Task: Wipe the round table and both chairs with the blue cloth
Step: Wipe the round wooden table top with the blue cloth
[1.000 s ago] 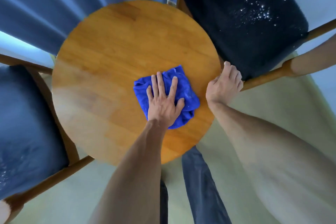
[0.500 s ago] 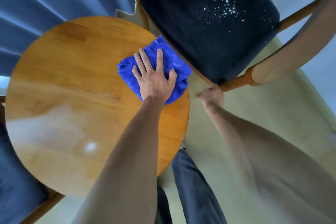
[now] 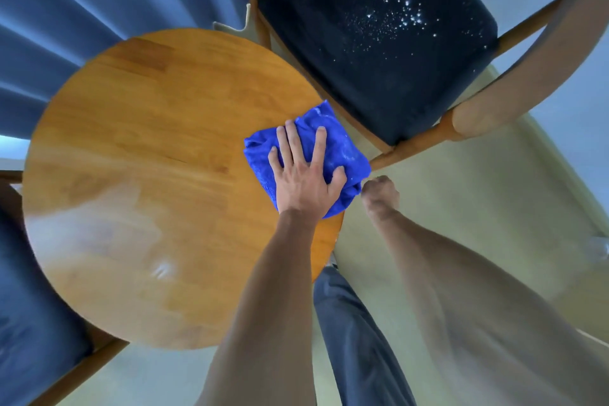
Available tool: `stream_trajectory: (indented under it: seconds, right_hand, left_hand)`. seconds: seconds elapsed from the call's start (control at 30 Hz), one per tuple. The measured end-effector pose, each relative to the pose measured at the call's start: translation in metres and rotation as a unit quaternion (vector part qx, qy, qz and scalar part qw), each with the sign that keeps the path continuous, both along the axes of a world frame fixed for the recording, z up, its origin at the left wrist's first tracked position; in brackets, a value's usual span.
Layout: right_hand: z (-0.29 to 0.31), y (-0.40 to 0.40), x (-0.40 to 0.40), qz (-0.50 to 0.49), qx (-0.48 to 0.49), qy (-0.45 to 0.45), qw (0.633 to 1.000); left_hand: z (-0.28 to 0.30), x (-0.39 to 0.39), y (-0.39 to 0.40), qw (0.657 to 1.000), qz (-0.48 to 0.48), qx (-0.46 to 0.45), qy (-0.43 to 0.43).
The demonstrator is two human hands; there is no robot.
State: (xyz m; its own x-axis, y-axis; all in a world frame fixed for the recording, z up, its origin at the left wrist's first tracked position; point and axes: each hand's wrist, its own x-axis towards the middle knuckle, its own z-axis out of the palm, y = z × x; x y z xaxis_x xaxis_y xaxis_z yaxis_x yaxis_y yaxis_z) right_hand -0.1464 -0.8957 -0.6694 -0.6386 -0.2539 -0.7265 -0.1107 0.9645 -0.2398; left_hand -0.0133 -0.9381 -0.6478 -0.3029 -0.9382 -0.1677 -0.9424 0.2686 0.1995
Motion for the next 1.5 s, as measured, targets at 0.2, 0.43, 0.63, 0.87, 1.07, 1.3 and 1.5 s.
stream_trajectory:
  seconds: [0.2, 0.43, 0.63, 0.87, 1.07, 1.3, 1.5]
  right_hand:
    - [0.003, 0.045, 0.017, -0.009, -0.047, 0.034, 0.998]
    - [0.010, 0.094, 0.049, -0.213, -0.075, 0.072, 0.972]
    - [0.033, 0.117, 0.083, -0.131, -0.108, 0.156, 0.973]
    - [0.045, 0.094, 0.156, -0.005, -0.164, 0.207, 0.964]
    - [0.039, 0.067, 0.223, 0.208, -0.136, 0.280, 0.927]
    - [0.014, 0.046, 0.312, 0.520, -0.206, 0.253, 0.790]
    - [0.009, -0.010, 0.330, 0.527, -0.224, 0.263, 0.776]
  left_hand:
    - [0.003, 0.016, 0.053, 0.996, -0.083, 0.020, -0.010]
    - [0.005, 0.061, 0.119, 0.991, -0.122, 0.045, -0.009]
    - [0.010, 0.113, 0.162, 0.990, -0.129, 0.049, 0.006]
    - [0.018, 0.196, 0.190, 0.998, 0.018, 0.051, 0.038]
    - [0.014, 0.264, 0.184, 0.976, 0.214, 0.044, -0.011]
    - [0.005, 0.319, 0.139, 0.953, 0.299, 0.044, 0.002]
    - [-0.001, 0.354, 0.088, 0.946, 0.323, 0.032, -0.011]
